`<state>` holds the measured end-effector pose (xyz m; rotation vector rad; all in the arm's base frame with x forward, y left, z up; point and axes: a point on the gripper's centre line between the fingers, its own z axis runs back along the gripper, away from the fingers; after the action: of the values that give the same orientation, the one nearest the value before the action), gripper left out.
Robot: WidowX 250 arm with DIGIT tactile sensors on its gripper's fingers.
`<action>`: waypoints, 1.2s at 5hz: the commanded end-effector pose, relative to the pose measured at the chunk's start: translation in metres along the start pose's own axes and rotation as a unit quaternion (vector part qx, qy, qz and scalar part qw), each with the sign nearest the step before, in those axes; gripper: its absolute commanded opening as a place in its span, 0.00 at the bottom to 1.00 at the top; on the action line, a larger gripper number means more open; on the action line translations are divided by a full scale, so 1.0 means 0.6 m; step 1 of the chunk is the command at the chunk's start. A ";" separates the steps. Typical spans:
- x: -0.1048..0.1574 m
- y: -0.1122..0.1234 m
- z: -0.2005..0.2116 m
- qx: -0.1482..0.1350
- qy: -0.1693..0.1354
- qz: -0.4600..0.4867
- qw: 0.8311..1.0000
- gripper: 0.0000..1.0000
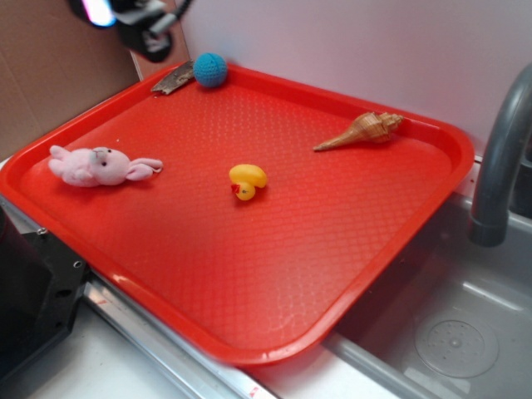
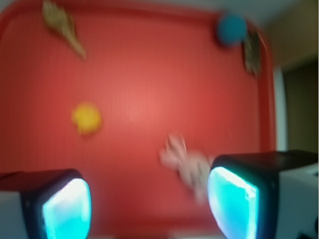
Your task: Grab the shell.
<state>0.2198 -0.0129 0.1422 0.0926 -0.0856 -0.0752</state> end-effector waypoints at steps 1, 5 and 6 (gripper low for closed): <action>0.144 -0.075 -0.056 -0.016 -0.117 -0.061 0.991 1.00; 0.226 -0.173 -0.156 -0.037 -0.147 -0.111 0.982 1.00; 0.233 -0.170 -0.163 -0.039 -0.143 -0.102 0.984 1.00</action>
<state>0.3462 -0.1088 0.0233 0.0149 -0.3004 -0.2965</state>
